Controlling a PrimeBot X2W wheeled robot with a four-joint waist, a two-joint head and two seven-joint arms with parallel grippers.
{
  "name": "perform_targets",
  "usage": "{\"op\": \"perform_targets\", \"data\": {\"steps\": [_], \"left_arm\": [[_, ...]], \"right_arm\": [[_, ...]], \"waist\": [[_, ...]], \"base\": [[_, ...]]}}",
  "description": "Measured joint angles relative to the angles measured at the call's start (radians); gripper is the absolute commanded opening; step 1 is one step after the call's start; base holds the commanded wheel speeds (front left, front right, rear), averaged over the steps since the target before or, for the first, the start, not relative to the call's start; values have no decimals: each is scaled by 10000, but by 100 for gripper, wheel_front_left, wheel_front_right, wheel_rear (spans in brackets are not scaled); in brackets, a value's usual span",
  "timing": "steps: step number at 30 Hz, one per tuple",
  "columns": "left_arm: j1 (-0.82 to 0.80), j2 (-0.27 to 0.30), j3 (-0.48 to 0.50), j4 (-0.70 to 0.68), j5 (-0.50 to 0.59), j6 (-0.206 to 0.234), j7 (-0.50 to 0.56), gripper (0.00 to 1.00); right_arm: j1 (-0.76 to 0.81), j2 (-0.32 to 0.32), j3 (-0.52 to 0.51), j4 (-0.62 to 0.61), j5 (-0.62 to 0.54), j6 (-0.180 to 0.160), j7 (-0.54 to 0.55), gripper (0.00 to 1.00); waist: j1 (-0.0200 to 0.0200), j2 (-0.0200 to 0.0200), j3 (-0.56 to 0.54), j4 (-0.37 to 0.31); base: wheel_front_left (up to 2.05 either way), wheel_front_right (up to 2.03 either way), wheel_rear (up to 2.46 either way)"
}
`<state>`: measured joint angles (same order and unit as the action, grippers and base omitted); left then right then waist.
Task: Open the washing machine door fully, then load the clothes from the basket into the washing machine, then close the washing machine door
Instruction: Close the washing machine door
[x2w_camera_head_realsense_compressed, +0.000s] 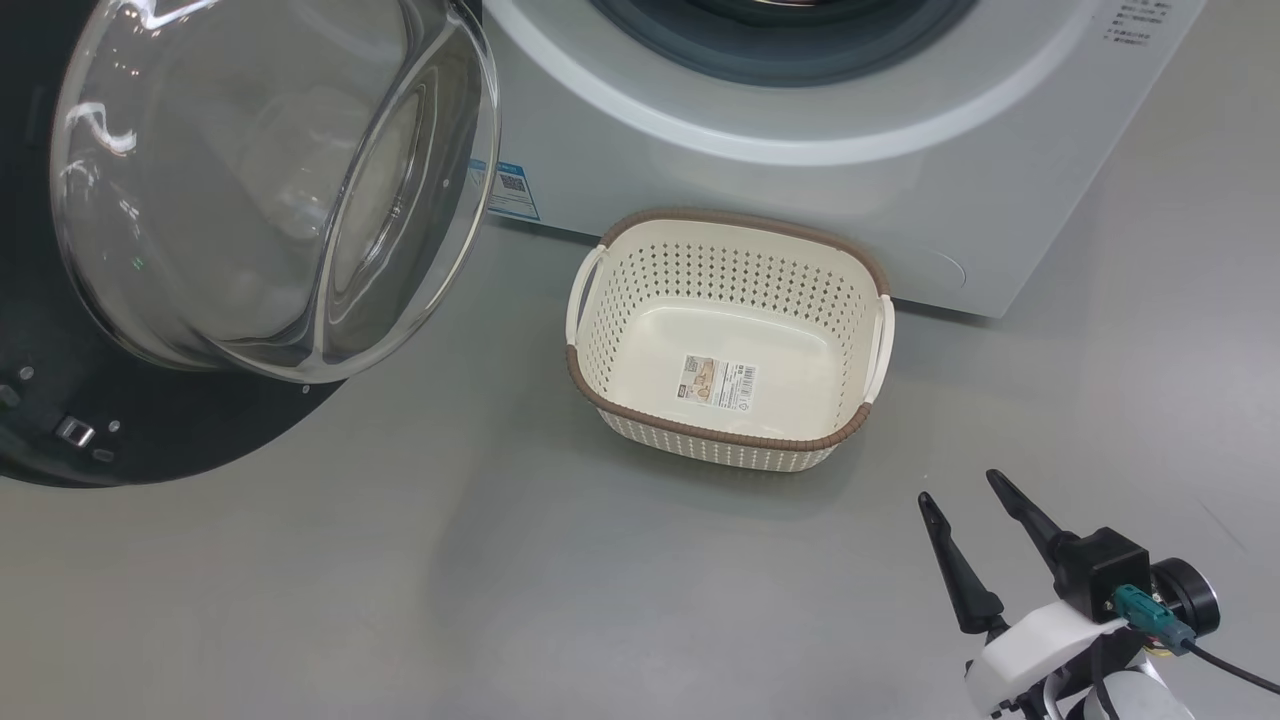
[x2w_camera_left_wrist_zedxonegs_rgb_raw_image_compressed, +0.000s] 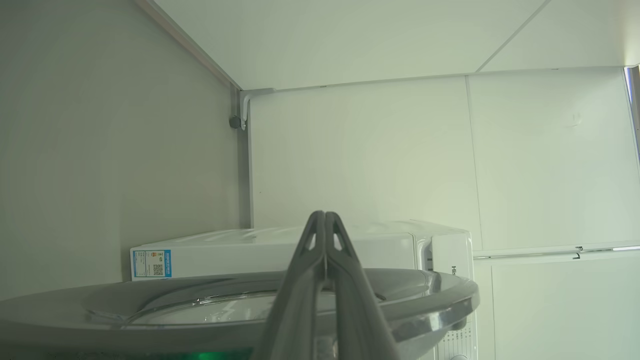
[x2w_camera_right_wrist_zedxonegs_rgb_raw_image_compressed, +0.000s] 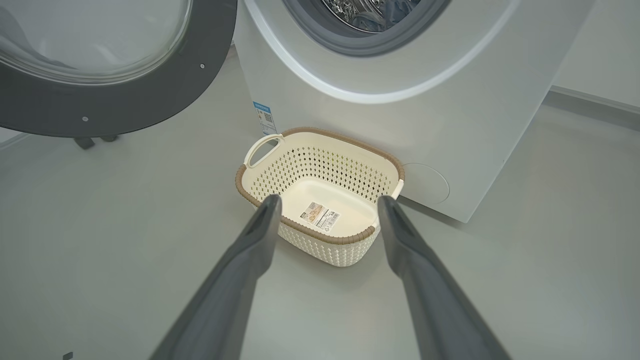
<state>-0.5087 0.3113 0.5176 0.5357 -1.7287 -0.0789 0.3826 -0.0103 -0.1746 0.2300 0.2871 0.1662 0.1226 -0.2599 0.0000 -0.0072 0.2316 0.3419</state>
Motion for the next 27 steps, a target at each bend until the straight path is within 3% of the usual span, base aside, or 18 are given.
{"op": "perform_targets", "data": {"steps": [27], "left_arm": [[-132, 224, -1070, 157, -171, -362, 2698, 0]], "right_arm": [[-14, 4, -25, -4, 0, 0, 0, 100]], "waist": [[0, 1, -213, -6]], "base": [[0, 0, 0]]}}
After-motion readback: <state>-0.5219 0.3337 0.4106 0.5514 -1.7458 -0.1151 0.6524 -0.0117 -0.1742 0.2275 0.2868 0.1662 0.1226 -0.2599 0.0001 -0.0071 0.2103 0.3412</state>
